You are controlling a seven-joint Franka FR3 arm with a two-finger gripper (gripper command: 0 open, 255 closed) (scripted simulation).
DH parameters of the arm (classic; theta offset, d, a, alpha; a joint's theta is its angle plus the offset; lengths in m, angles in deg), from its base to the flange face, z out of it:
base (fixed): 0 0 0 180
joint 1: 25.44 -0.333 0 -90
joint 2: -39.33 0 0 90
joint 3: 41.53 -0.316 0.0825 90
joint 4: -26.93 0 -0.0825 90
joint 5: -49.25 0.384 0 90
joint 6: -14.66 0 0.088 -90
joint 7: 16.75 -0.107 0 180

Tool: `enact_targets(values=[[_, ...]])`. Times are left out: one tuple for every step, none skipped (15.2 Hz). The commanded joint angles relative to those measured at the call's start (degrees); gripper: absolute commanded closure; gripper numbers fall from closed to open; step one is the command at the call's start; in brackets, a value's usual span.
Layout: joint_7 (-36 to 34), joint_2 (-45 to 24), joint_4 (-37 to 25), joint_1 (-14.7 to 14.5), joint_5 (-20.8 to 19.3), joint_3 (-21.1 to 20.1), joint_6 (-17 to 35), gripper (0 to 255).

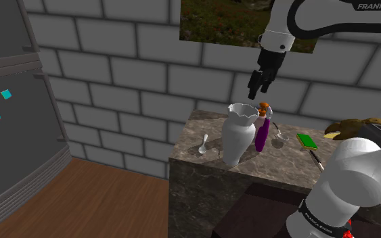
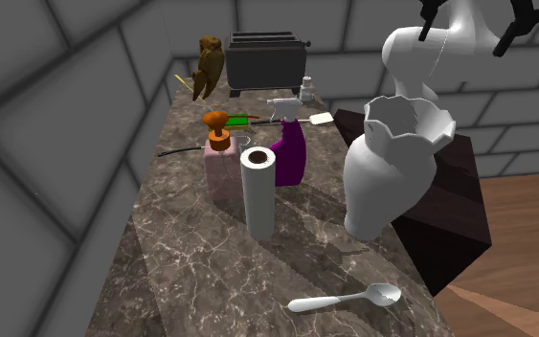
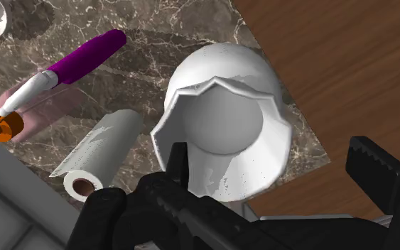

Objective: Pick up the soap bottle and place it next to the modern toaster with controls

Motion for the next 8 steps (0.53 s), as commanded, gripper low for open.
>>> enact_targets(values=[[0.00, 0.00, 0.00, 0.00, 0.00, 0.00, 0.00, 0], [1.50, -0.45, 0.21, 0.39, -0.52, 1.52, 0.68, 0], [3.00, -0.99, 0.35, 0.77, -1.02, 3.04, 1.38, 0], [4.49, -1.62, 0.40, 1.14, -1.51, 4.57, 2.08, 0], [5.99, -2.34, 0.39, 1.49, -1.96, 6.09, 2.79, 0], [7.50, -3.15, 0.30, 1.84, -2.37, 7.60, 3.50, 0], [9.00, -4.04, 0.13, 2.14, -2.76, 9.12, 4.21, 0], [10.51, -5.02, -0.12, 2.43, -3.10, 10.63, 4.93, 0]])
